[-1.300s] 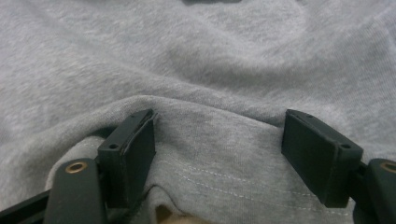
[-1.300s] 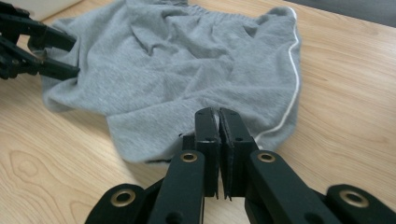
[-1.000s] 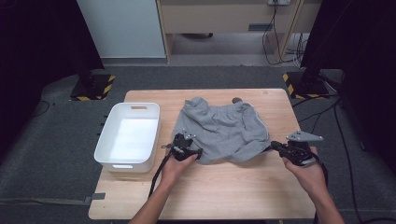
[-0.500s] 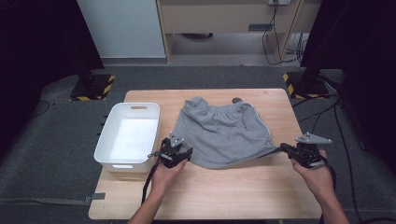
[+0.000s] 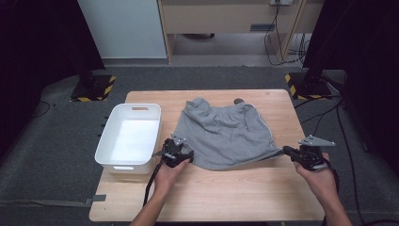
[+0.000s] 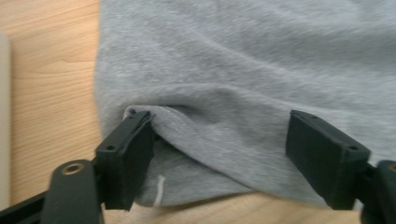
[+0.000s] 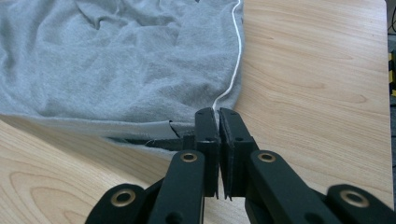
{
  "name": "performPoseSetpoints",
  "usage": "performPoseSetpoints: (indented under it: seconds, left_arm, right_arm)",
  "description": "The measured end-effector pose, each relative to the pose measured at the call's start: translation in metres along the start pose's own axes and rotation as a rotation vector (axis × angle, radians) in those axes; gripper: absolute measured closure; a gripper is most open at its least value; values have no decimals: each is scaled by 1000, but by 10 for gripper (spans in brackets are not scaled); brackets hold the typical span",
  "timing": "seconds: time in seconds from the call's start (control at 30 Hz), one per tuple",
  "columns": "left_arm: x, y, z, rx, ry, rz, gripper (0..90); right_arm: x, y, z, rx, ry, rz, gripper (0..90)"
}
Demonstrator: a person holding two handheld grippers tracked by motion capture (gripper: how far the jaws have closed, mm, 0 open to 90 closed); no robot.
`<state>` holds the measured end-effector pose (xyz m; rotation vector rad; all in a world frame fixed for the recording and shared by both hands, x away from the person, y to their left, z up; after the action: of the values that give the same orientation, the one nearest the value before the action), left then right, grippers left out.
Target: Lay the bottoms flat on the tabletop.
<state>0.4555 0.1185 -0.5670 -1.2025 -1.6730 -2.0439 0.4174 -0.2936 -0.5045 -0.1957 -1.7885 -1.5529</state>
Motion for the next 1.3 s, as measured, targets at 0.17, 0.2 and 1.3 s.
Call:
performPoseSetpoints:
  seconds: [0.17,0.2,1.3]
  left_arm:
    - [-6,-2,2,20,-2,15,201]
    - [-7,-1,2,17,-4,19,215]
    - [1,3,-27,-75,-184,30,578]
  right_arm:
    - [2,0,1,4,4,0,873]
    - [2,0,1,3,6,-2,873]
    - [40,-14,-31,-50,-84,-25,876]
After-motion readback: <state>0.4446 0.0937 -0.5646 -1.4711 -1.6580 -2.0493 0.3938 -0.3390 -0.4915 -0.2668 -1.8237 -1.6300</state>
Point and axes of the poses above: each handheld gripper's, and its own axes: x roughly backward along the jaws, y roughly out of its top, z roughly to its left, the point moved 6 cm from there along -x, roughly forward along the jaws, and after that the axes turned 2 degrees about -y, right-handed, at the moved point
